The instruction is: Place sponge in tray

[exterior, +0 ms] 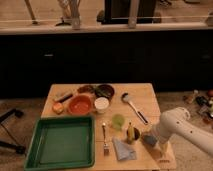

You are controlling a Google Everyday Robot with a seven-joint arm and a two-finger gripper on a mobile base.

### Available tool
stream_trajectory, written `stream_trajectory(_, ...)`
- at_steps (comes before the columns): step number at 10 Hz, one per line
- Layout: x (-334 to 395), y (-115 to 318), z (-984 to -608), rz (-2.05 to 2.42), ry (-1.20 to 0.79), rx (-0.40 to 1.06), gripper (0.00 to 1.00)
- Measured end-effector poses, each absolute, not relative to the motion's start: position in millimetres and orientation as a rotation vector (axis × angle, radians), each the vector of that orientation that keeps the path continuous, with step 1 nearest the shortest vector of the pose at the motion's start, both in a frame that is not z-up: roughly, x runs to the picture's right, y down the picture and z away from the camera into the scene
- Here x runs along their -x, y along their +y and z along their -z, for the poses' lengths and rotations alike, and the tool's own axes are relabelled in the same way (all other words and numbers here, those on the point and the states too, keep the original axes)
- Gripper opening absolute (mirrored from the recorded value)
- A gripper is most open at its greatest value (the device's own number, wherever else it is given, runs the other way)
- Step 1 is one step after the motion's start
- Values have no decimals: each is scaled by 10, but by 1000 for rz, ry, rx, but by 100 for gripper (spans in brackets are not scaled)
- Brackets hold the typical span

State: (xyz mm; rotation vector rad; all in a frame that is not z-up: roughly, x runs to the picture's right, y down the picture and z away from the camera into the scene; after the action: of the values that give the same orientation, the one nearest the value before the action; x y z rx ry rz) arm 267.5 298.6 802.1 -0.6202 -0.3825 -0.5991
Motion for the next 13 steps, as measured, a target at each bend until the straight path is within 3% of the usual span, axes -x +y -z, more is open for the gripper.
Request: stream_trajectory(13, -2803, 2777, -8013, 656, -326, 599, 80)
